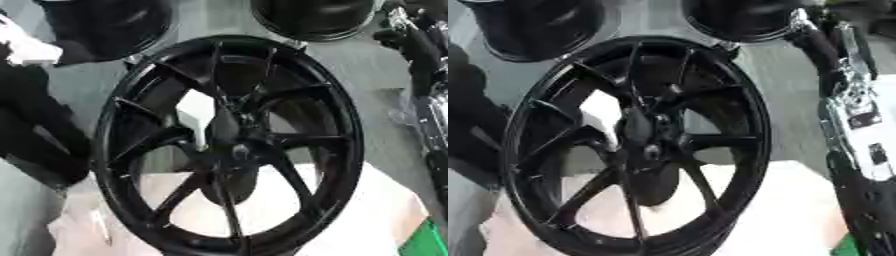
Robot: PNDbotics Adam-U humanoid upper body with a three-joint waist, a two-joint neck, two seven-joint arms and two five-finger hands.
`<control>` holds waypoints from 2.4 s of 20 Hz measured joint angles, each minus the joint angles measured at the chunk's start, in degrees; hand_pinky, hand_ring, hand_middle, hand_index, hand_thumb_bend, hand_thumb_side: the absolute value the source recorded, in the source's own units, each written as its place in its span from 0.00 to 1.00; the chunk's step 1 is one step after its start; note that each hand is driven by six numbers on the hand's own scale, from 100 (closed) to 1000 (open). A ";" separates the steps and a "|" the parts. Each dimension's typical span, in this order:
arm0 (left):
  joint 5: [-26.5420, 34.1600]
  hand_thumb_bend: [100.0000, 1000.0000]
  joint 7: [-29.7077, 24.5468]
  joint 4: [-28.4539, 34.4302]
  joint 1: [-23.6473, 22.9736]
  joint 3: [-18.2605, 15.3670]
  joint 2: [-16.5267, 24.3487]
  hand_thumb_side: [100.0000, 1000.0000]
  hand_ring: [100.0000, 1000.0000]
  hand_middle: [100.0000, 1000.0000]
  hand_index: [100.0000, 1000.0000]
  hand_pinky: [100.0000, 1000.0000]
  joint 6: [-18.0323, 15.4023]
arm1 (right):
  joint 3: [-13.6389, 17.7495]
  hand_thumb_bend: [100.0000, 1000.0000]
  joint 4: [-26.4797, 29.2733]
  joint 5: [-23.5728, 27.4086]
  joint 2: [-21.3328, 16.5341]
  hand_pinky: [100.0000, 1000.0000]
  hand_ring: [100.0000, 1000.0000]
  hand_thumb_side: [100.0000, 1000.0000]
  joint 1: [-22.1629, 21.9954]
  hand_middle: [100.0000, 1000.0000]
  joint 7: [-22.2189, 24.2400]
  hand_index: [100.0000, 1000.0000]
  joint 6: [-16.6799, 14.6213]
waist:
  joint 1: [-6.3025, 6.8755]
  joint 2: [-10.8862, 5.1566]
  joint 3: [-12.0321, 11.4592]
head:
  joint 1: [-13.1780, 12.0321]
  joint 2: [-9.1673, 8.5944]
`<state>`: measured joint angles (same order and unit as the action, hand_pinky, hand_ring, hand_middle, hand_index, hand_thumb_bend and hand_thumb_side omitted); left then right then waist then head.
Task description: Pull the pin out of the wheel hub.
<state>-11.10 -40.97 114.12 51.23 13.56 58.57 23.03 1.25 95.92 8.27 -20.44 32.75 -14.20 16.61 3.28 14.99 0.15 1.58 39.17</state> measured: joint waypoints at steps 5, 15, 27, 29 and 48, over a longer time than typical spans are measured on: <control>-0.57 0.41 0.72 0.00 -0.67 -0.73 0.49 0.19 0.77 0.72 0.77 0.82 0.11 | 0.14 0.00 0.00 0.00 0.00 0.78 0.61 0.44 0.00 0.56 -0.08 0.69 -0.07 | -0.02 0.06 0.13 | -0.03 -0.03; 0.14 0.50 -1.11 0.00 0.12 0.41 0.45 0.22 0.78 0.74 0.81 0.83 -1.05 | 0.13 0.00 0.00 0.00 0.00 0.78 0.61 0.43 0.00 0.56 -0.29 0.69 -0.12 | -0.04 0.11 0.25 | -0.48 -0.07; 3.38 0.62 -6.63 -0.01 3.70 5.57 -1.92 0.22 0.84 0.79 0.85 0.87 -3.70 | -0.35 0.00 0.00 0.00 0.03 0.78 0.61 0.44 0.31 0.56 0.10 0.69 0.04 | 0.61 0.11 1.46 | -1.37 -0.59; 4.74 0.62 -8.09 -0.12 5.46 8.24 -2.66 0.22 0.84 0.79 0.85 0.87 -3.17 | -0.45 0.00 0.00 0.00 0.03 0.78 0.61 0.44 0.31 0.56 0.12 0.69 0.04 | 0.44 0.11 1.28 | -1.45 -0.59; 2.94 0.70 -9.03 -7.84 12.34 22.30 -9.25 0.12 0.84 0.79 0.86 0.87 -2.32 | -0.54 0.00 -0.01 0.00 0.03 0.78 0.61 0.44 0.00 0.56 0.09 0.69 0.02 | 0.15 0.10 0.61 | -1.06 -0.71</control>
<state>-8.16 -50.00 106.28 63.57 35.86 49.32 20.71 0.71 95.91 8.27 -20.42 32.76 -14.11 16.63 3.43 15.09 0.76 0.52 38.45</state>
